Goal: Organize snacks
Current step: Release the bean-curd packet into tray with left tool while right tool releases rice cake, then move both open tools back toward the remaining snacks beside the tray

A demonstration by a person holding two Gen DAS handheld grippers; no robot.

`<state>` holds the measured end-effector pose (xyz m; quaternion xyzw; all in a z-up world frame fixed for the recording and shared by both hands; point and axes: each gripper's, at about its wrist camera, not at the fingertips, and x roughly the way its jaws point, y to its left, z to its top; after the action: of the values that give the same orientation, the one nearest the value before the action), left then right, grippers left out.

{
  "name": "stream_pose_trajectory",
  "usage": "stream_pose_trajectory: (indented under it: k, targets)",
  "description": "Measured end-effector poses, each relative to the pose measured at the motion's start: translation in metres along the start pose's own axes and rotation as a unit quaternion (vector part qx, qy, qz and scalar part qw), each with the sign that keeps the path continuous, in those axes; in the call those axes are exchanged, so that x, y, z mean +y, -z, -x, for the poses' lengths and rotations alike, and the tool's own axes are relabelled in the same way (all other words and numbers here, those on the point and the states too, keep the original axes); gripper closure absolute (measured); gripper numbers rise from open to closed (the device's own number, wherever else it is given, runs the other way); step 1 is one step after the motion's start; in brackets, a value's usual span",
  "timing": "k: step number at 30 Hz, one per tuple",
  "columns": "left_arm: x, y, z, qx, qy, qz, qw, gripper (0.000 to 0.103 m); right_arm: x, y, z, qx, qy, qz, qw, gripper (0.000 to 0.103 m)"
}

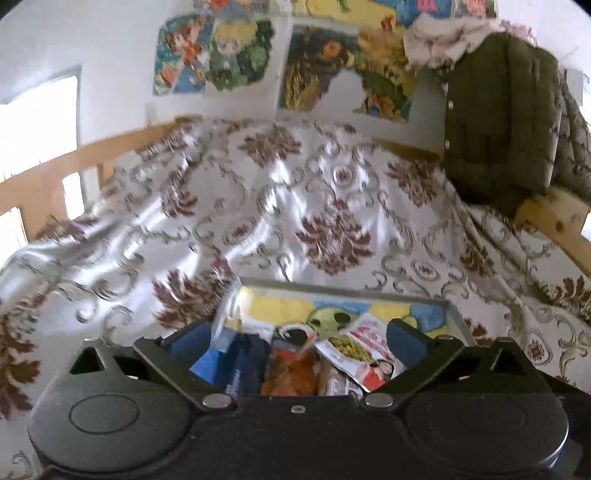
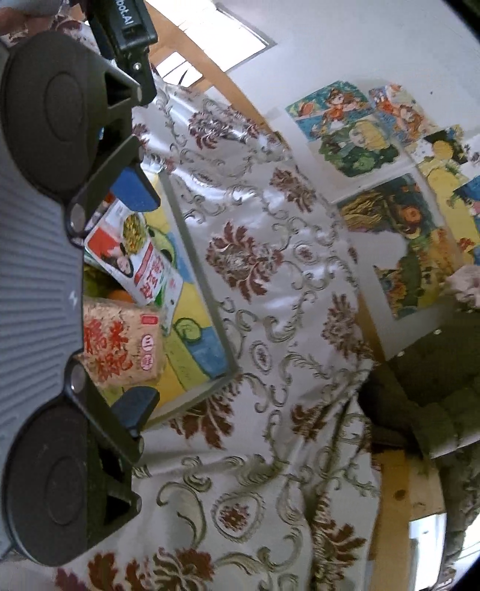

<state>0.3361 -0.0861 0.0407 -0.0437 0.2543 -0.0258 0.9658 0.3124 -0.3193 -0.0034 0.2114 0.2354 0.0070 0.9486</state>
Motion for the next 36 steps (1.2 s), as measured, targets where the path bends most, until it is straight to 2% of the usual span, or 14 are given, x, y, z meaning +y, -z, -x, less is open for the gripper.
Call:
stream_pose_trajectory:
  k: [9,14,21,25,36]
  targets:
    - [0.011,0.011,0.062,-0.05,-0.025,-0.033,0.9979,0.001,0.026,-0.001,0.065,-0.07,-0.021,0.059,0.996,0.0]
    - [0.017,0.026,0.092,-0.061,-0.037,-0.053,0.9961,0.001,0.036,0.018,0.1,-0.098,-0.023,0.098,0.99,0.0]
    - [0.03,0.051,0.122,-0.061,-0.047,-0.048,0.9959,0.001,0.047,0.049,0.14,-0.125,-0.024,0.131,0.983,0.0]
    - [0.039,0.071,0.138,-0.066,-0.06,-0.048,0.9948,0.001,0.053,0.065,0.155,-0.124,-0.029,0.143,0.981,0.0]
    - [0.08,0.117,0.174,-0.048,-0.093,-0.011,0.9944,0.001,0.071,0.107,0.18,-0.089,-0.04,0.17,0.981,0.0]
